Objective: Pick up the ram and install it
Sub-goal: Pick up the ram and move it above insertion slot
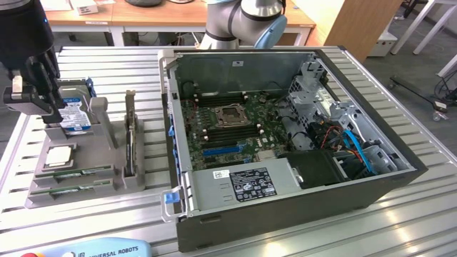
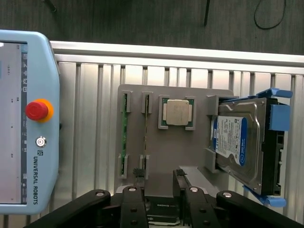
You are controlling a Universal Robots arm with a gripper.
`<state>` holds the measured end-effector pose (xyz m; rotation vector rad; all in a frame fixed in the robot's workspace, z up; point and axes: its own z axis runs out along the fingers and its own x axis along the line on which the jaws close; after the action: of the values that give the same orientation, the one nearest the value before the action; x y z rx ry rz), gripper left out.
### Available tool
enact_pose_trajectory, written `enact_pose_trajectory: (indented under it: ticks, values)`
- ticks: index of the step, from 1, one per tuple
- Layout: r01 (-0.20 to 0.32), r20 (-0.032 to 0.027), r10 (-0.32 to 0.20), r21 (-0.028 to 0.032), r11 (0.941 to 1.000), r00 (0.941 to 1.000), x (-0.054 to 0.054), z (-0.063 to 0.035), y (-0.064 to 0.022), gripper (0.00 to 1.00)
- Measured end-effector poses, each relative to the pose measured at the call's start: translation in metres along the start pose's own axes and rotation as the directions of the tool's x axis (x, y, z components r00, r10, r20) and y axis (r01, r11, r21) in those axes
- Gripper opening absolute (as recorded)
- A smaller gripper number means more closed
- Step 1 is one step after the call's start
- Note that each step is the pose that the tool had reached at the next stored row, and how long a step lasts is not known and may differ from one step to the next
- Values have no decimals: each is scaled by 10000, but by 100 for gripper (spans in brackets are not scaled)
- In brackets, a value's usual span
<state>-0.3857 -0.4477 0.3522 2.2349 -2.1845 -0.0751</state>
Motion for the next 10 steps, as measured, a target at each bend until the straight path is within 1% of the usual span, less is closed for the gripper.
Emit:
enact_pose_trajectory:
  ticks: [10]
  values:
    - [-1,-1,1,-3,10000,10000,8,180,-8,37]
